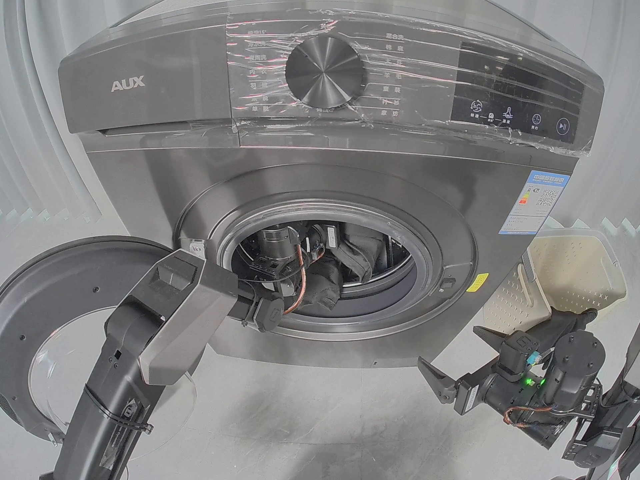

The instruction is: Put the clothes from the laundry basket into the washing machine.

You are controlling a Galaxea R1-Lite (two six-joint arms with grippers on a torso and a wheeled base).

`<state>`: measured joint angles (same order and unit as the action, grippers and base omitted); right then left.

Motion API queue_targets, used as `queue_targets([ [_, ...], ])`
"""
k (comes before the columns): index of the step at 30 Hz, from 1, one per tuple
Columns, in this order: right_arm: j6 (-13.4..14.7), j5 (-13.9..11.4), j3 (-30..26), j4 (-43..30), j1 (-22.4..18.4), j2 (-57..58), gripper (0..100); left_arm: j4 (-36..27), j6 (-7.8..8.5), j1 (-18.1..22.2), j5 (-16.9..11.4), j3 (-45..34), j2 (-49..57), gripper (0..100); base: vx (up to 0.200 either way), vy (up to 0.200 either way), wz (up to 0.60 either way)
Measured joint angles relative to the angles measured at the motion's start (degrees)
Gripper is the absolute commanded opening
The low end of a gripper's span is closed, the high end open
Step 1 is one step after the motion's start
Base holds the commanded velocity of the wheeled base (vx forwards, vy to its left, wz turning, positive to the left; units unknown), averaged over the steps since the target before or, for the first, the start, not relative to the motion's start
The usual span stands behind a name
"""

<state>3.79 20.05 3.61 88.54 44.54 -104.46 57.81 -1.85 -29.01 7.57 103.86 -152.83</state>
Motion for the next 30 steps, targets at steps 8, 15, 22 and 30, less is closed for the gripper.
queue_targets([
  [8,0.0,0.0,0.1,0.0,-0.1,0.0,100,0.2,-0.13,0.0,0.1,-2.1,-1.2,100,0.000,0.000,0.00],
  [15,0.0,0.0,0.0,0.0,0.0,0.0,100,0.0,0.33,-1.4,-2.5,-15.0,1.9,100,0.000,0.000,0.00],
  [22,0.0,0.0,0.0,0.0,0.0,0.0,100,0.3,2.83,-2.7,-4.8,-24.3,5.3,100,0.000,0.000,0.00],
  [30,0.0,0.0,0.0,0.0,0.0,0.0,100,0.4,4.63,-2.6,-4.8,-25.8,5.0,0,0.000,0.000,0.00],
])
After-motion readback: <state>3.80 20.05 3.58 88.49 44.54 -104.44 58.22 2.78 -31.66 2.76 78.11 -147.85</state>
